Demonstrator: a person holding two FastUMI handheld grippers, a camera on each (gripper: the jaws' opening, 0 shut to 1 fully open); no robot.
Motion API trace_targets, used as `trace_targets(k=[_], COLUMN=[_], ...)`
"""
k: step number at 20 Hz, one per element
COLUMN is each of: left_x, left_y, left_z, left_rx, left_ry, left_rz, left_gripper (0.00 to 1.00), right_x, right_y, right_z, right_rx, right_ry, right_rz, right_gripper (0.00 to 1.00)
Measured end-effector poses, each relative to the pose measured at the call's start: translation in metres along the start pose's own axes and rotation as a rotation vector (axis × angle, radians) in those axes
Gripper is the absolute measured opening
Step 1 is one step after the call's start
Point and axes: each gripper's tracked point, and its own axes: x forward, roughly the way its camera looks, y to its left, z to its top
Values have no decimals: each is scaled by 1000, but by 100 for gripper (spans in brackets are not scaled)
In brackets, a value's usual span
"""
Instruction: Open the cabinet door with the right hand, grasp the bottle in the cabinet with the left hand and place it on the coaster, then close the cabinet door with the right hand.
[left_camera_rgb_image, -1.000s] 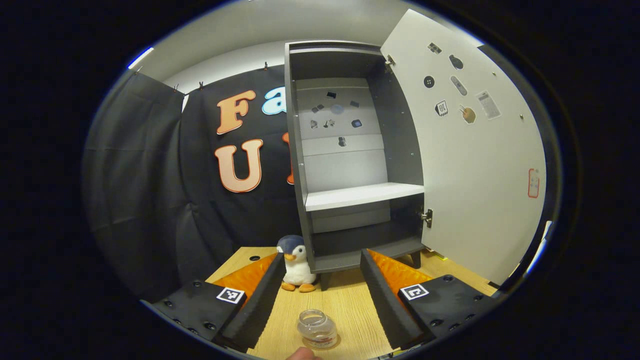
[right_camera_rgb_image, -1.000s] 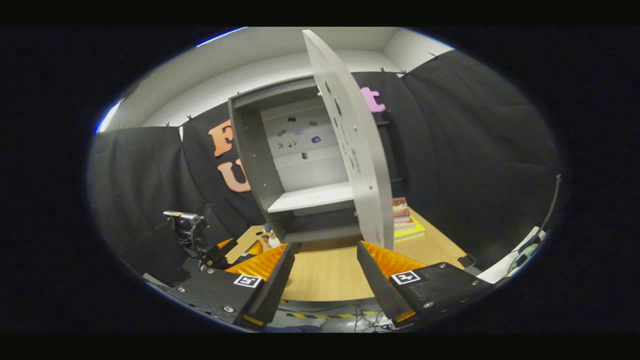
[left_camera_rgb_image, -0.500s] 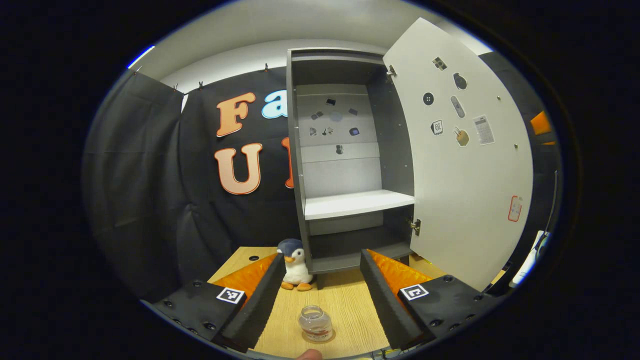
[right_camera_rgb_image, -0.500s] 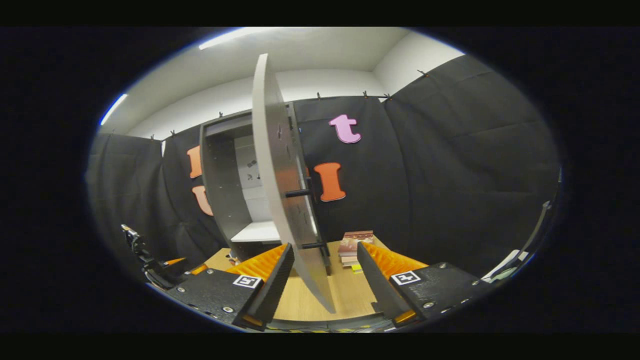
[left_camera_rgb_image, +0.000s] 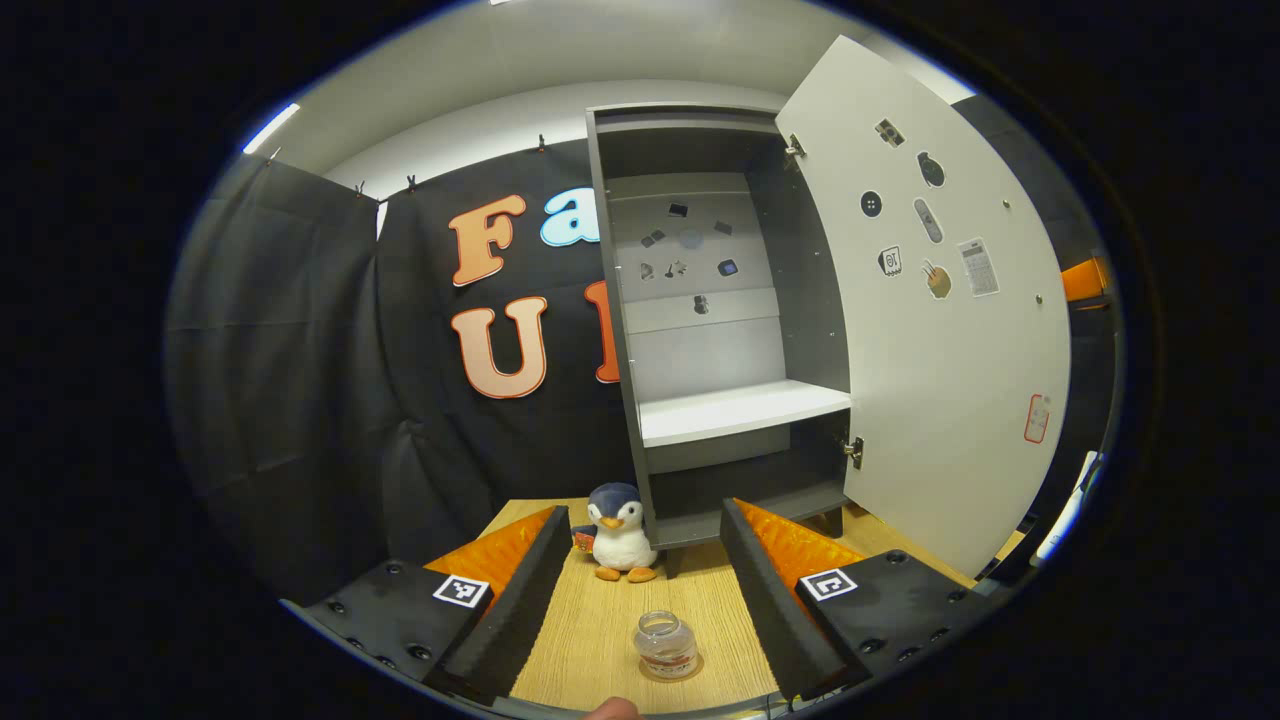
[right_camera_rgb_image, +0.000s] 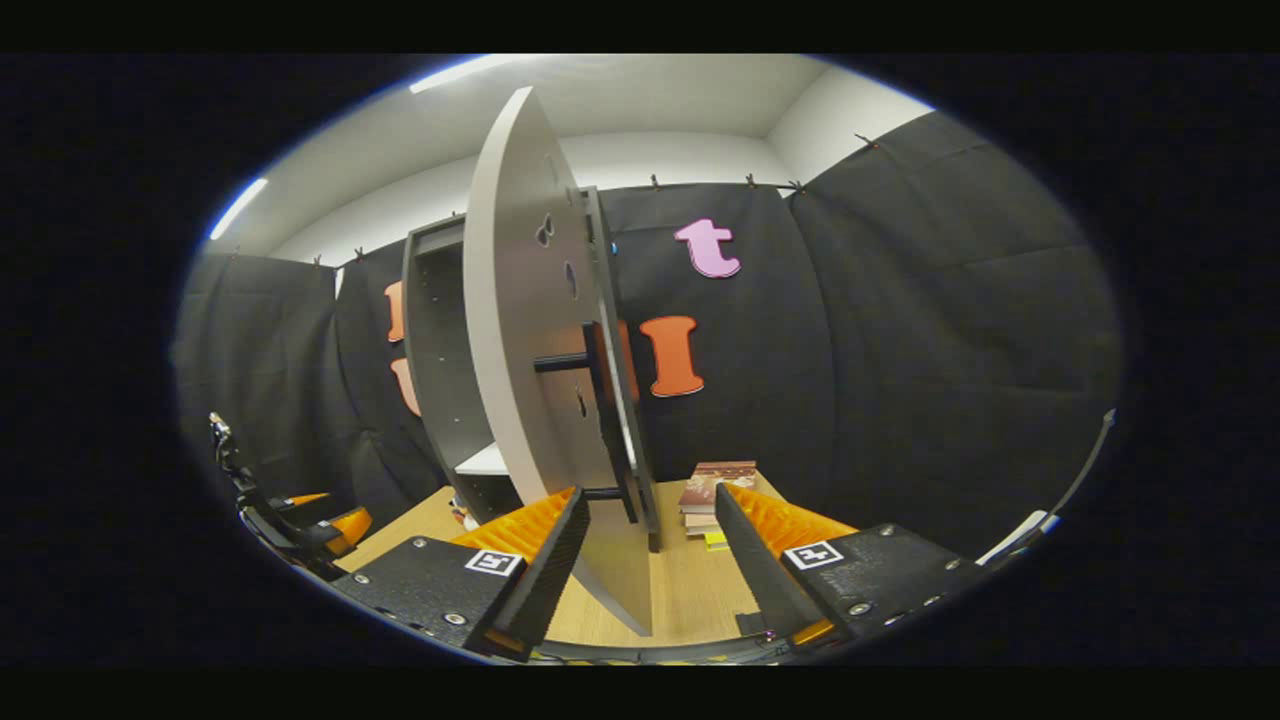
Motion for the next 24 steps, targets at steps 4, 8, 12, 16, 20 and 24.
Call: trace_targets(k=[4,8,12,16,20,24], left_x=[-1,3,7,14,30,42], left_y=[10,21,40,60,81,99], left_z=[5,11,15,12,10,3], left_rx=[-20,-32,-42,-52,-68,-76], left_ry=[-5,-11,-13,-5,4,18], left_rz=[15,21,44,57,71,77], left_gripper=[94,97,97,97,97,97], right_x=[4,8,28,48,70,98], right_y=[36,75,106,132,163,194], right_z=[-5,-7,-16,-18,-23,-28], right_rx=[4,17,53,41,62,71], right_ry=[8,7,17,15,27,44], right_rz=[75,162,217,235,291,334], right_gripper=[80,80,80,80,81,86])
